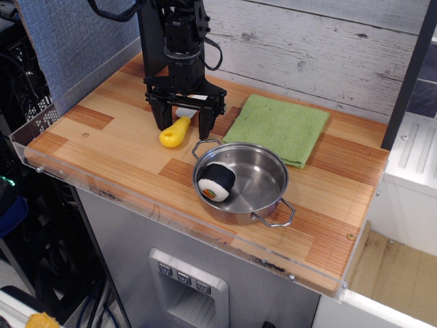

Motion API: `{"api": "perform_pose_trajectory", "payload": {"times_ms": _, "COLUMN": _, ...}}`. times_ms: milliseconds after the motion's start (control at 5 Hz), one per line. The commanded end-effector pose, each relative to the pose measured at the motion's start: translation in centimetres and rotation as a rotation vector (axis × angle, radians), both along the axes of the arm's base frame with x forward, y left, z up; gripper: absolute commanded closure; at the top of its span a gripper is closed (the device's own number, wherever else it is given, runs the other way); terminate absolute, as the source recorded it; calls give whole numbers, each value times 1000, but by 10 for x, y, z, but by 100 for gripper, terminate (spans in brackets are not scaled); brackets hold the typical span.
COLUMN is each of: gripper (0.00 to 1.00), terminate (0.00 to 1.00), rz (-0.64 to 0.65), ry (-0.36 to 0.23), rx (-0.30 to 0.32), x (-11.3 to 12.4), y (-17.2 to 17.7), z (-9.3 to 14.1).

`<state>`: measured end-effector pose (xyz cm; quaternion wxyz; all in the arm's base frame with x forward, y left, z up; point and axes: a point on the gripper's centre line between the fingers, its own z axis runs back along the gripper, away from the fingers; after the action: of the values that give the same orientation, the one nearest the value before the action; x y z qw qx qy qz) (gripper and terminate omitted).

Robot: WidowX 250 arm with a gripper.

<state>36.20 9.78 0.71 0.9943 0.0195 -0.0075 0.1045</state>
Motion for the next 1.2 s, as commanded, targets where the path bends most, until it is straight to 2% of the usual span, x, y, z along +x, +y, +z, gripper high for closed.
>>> {"api": "perform_pose_trajectory", "payload": {"times_ms": 0, "gripper": 100, "terminate": 0, "rz": -6, "ry": -13, "rx": 8, "x": 4, "y": 1, "z": 2}}
{"api": "perform_pose_trajectory", "payload": {"times_ms": 200, "gripper": 100, "terminate": 0, "rz": 5, "ry": -9, "rx": 16, "x": 1, "y": 3, "z": 11}}
{"api": "perform_pose_trajectory", "payload": {"times_ms": 600, "gripper": 100, "terminate": 0, "rz": 96, "ry": -12, "rx": 44, "x": -22, "y": 20, "z": 53}}
{"api": "perform_pose_trajectory", "payload": {"times_ms": 800, "gripper": 100, "terminate": 0, "rz": 130, "ry": -55, "rx": 68, "x": -38, "y": 1, "z": 93}}
{"api": "perform_pose_trajectory", "payload": {"times_ms": 1000, "gripper": 100, "terminate": 0, "rz": 17, "ry": -90, "rx": 30, "x": -38, "y": -45, "z": 107}}
